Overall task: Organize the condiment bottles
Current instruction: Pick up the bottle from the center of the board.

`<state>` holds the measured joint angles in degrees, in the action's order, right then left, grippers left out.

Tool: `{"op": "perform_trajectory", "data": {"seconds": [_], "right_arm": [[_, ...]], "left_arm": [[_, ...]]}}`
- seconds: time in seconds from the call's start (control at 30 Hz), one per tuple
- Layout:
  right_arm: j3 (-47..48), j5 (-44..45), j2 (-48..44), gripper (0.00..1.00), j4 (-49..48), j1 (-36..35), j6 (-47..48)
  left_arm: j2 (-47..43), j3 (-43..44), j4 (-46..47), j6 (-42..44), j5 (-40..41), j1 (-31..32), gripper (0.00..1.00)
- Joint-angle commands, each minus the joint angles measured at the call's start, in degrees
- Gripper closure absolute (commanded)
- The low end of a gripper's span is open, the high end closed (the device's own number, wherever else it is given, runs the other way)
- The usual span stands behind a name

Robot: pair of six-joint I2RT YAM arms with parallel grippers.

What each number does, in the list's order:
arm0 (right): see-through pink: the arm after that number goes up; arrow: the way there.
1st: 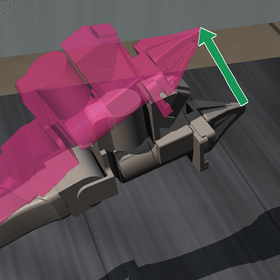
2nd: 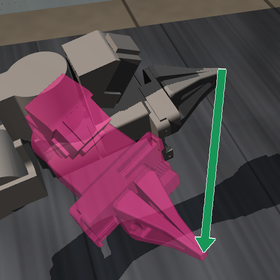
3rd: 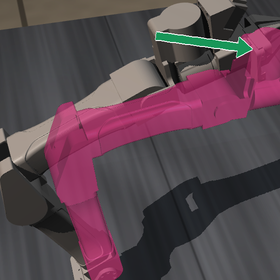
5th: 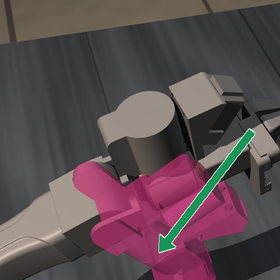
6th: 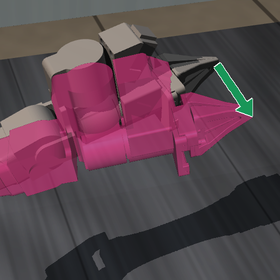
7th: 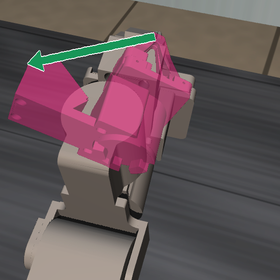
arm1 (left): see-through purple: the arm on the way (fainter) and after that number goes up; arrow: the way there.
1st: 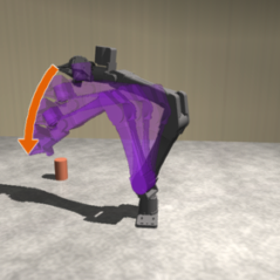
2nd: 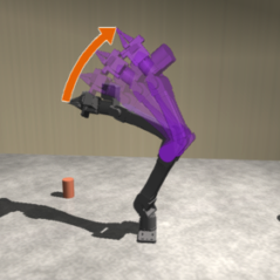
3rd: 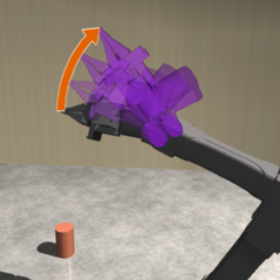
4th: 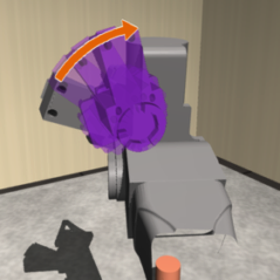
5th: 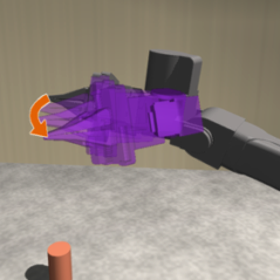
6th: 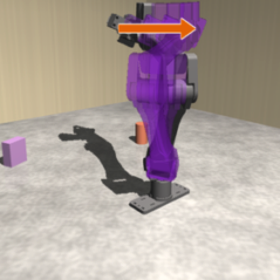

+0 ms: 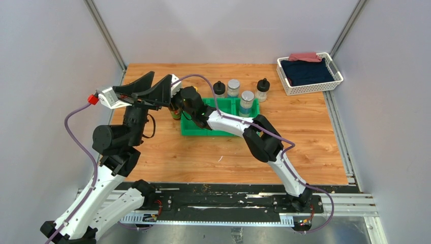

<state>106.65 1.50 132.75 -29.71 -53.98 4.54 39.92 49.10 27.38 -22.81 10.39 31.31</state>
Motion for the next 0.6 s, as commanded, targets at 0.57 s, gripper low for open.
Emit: {"op": "perform_trajectory", "data": {"seconds": [0.57], "right_arm": [[-0.1,-3.2,-7.5,1.0,-10.9,-1.2,-1.6]], "left_arm": [[-0.2,4.5,0.7,2.2,0.1,-0.1,0.12]]}}
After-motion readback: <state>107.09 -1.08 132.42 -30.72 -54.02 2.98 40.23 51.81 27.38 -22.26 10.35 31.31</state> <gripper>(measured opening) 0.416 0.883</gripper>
